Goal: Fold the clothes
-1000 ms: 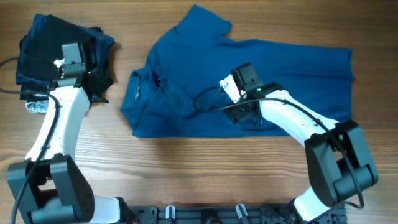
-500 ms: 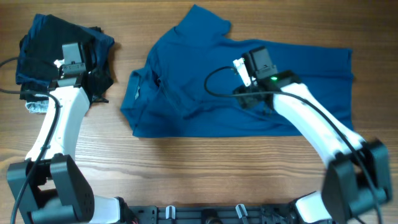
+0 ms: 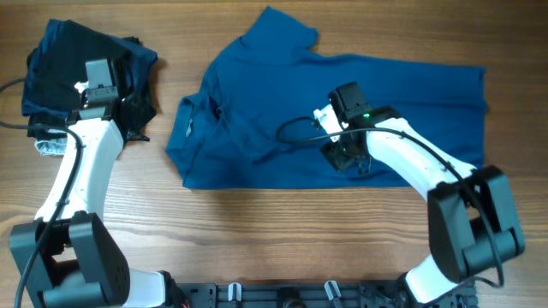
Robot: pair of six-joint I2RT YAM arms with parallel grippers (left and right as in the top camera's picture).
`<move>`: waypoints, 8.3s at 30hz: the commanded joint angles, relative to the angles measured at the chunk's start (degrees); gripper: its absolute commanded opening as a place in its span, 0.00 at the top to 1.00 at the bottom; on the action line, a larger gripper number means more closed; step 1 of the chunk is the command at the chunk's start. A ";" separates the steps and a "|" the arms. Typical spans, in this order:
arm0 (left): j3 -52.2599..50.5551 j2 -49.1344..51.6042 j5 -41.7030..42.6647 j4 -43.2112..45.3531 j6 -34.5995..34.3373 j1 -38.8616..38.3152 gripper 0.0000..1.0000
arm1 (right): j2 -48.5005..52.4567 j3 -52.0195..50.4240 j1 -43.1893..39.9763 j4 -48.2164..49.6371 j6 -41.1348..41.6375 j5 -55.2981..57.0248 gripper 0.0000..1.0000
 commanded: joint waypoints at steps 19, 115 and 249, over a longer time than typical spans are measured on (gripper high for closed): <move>0.24 0.52 0.31 0.02 -0.35 0.48 0.52 | -1.46 3.08 -0.35 2.71 6.25 8.44 0.60; 0.24 0.52 0.31 -3.21 0.11 0.48 0.50 | 3.04 6.10 -55.95 17.92 -29.20 -24.46 0.44; 0.46 16.26 24.48 1.57 37.64 -14.43 0.82 | 2.86 8.44 -44.57 8.41 59.23 8.85 0.93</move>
